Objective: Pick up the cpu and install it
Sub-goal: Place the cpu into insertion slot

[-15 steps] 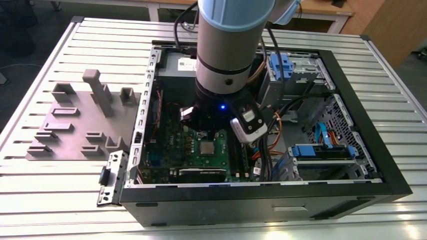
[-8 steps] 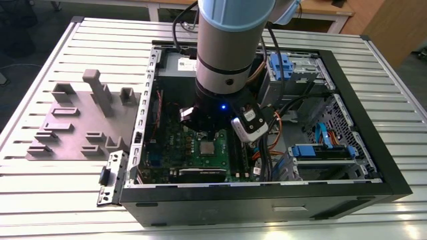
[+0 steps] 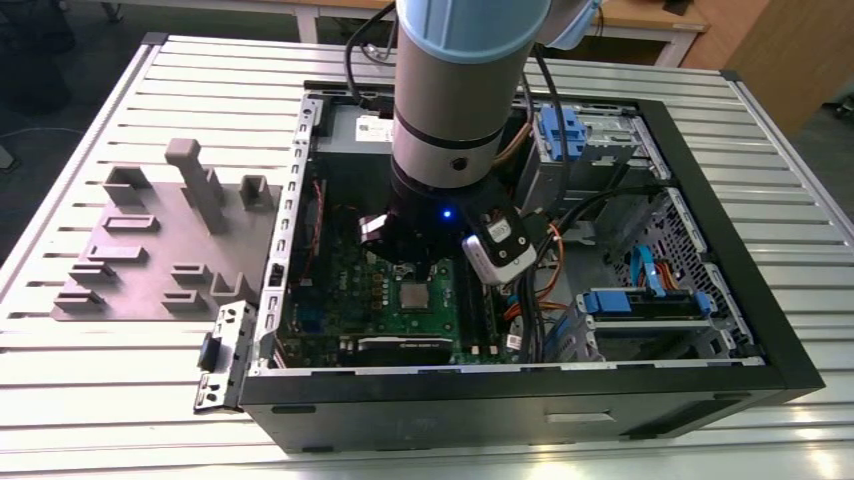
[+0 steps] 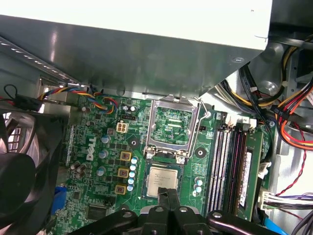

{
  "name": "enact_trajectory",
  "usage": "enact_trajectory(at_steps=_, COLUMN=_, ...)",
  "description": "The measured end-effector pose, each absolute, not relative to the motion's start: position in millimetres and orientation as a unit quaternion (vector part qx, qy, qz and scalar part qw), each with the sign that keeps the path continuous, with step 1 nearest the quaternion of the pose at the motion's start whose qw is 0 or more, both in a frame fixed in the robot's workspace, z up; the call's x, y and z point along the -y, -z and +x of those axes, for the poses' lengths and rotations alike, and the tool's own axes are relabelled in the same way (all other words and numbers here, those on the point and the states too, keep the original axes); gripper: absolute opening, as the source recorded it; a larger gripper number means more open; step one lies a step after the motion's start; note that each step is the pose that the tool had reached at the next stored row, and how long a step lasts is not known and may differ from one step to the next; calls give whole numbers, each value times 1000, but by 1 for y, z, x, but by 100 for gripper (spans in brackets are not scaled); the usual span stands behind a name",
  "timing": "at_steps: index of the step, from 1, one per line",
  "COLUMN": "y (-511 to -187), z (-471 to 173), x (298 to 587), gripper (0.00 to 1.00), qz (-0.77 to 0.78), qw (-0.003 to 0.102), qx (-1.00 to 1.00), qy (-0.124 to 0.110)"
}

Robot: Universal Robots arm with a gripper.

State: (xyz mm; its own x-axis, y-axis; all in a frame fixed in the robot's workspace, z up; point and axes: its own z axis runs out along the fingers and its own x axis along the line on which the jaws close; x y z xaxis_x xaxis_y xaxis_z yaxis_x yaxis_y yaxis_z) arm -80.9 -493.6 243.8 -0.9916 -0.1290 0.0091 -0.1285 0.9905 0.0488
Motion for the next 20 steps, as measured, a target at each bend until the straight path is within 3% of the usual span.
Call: enact_trajectory(at_steps=20, y=-244, z=-81, x=494, gripper=11, qz=83, qw=7, qx=996, qy=24)
